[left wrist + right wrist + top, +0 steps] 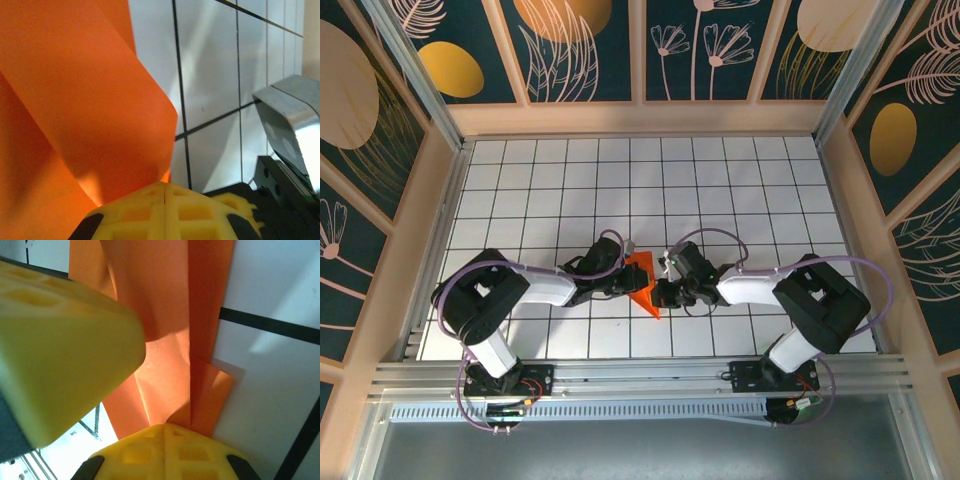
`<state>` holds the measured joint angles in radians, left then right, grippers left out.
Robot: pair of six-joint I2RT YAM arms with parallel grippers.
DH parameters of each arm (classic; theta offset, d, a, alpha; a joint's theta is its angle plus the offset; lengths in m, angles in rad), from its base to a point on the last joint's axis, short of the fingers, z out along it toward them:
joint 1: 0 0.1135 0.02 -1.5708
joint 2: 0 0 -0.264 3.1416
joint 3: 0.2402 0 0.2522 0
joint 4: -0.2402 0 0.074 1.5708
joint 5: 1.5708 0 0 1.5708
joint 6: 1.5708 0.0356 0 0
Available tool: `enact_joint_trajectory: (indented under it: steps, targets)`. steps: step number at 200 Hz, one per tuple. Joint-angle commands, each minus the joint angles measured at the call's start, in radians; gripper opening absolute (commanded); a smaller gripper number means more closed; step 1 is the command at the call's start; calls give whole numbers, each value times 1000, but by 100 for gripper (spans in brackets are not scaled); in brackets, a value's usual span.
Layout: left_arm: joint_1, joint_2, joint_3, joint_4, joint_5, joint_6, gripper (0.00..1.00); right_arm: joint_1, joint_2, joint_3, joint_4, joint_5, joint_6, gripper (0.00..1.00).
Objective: Fold a paper plane with a square sheet of paper (fold left side to right side)
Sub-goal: Fourth fold the wing at the center of the table.
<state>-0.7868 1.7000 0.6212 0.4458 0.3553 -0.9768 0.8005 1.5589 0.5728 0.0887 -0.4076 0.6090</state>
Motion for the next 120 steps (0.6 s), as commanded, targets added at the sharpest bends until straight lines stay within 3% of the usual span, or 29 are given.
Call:
enact_joint_trajectory:
  steps: [1,120]
  targets:
    - [-2,8,32,-30,-46,15,0,9,60,-31,-169,124,-10,0]
    - [39,84,12,-12,-85,24,0,11,91,-15,-249,156,-52,0]
